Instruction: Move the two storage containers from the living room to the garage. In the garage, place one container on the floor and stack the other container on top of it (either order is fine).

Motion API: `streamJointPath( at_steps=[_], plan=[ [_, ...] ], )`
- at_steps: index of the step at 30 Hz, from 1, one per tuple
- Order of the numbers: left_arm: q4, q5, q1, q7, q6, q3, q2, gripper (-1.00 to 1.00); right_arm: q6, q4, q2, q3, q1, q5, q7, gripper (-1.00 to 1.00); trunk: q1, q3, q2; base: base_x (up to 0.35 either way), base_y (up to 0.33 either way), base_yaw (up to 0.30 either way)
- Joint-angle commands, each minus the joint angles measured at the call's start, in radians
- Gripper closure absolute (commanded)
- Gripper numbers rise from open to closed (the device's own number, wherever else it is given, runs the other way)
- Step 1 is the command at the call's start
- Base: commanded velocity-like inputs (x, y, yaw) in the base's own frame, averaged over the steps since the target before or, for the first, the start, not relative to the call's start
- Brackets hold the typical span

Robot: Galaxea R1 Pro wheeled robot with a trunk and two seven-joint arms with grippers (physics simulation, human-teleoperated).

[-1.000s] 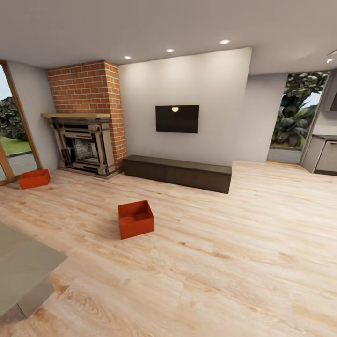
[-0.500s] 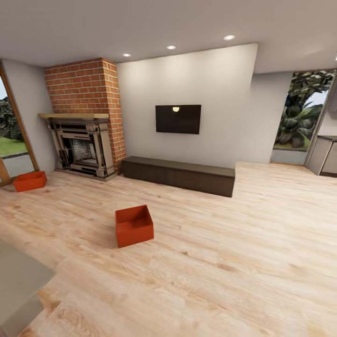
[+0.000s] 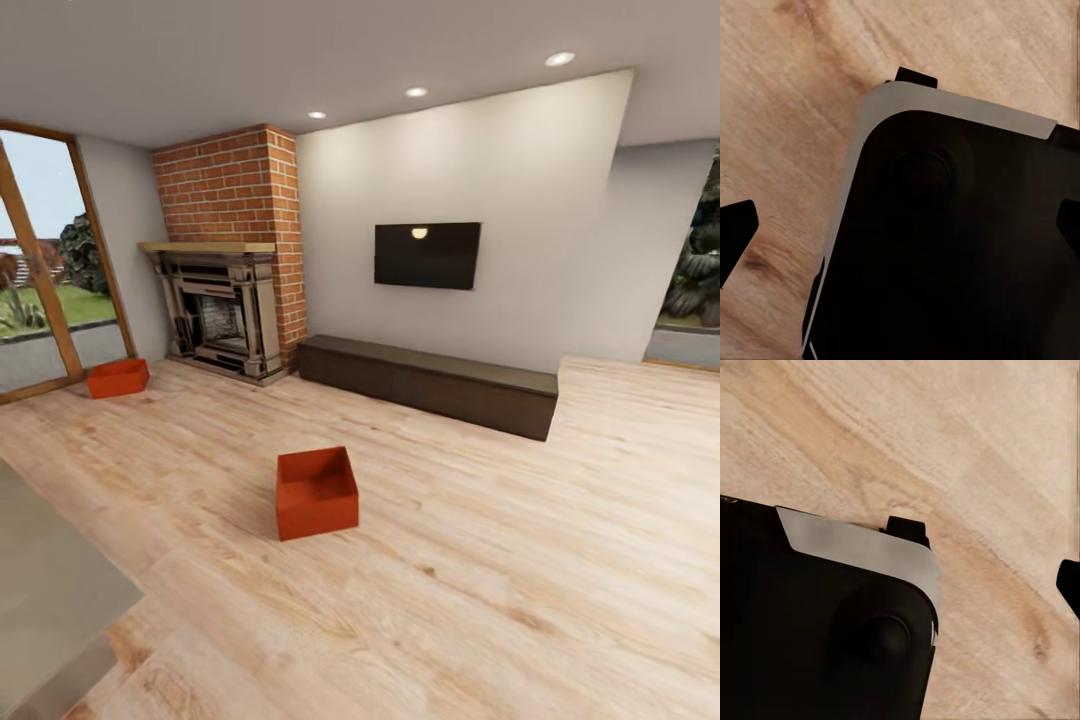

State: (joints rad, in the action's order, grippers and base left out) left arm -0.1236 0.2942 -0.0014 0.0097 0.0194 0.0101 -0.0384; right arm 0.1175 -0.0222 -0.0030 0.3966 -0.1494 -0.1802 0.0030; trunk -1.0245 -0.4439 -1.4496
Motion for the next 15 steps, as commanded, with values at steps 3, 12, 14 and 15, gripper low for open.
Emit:
streamJointPath(
  at_steps=[3, 12, 14, 15],
  plan=[
    [-0.001, 0.005, 0.000, 0.001, 0.002, 0.001, 0.000, -1.00, 0.007, -0.002, 0.000, 0.009, -0.001, -0.009, 0.001, -1.00, -0.001, -0.001, 0.000, 0.299, -0.147, 0.098],
    [-0.002, 0.005, 0.000, 0.001, 0.002, 0.000, 0.000, -1.00, 0.008, -0.002, -0.004, 0.011, -0.001, -0.006, 0.002, -1.00, -0.001, -0.001, 0.000, 0.293, -0.171, 0.009],
    [-0.002, 0.005, 0.000, 0.000, 0.001, -0.001, 0.000, -1.00, 0.008, -0.002, -0.005, 0.011, -0.001, -0.006, 0.002, -1.00, -0.001, -0.001, 0.000, 0.296, -0.154, 0.000],
    [-0.002, 0.005, 0.000, 0.000, 0.001, -0.001, 0.000, -1.00, 0.007, -0.002, -0.004, 0.011, -0.001, -0.006, 0.002, -1.00, -0.001, -0.001, 0.000, 0.306, -0.086, 0.000]
  ],
)
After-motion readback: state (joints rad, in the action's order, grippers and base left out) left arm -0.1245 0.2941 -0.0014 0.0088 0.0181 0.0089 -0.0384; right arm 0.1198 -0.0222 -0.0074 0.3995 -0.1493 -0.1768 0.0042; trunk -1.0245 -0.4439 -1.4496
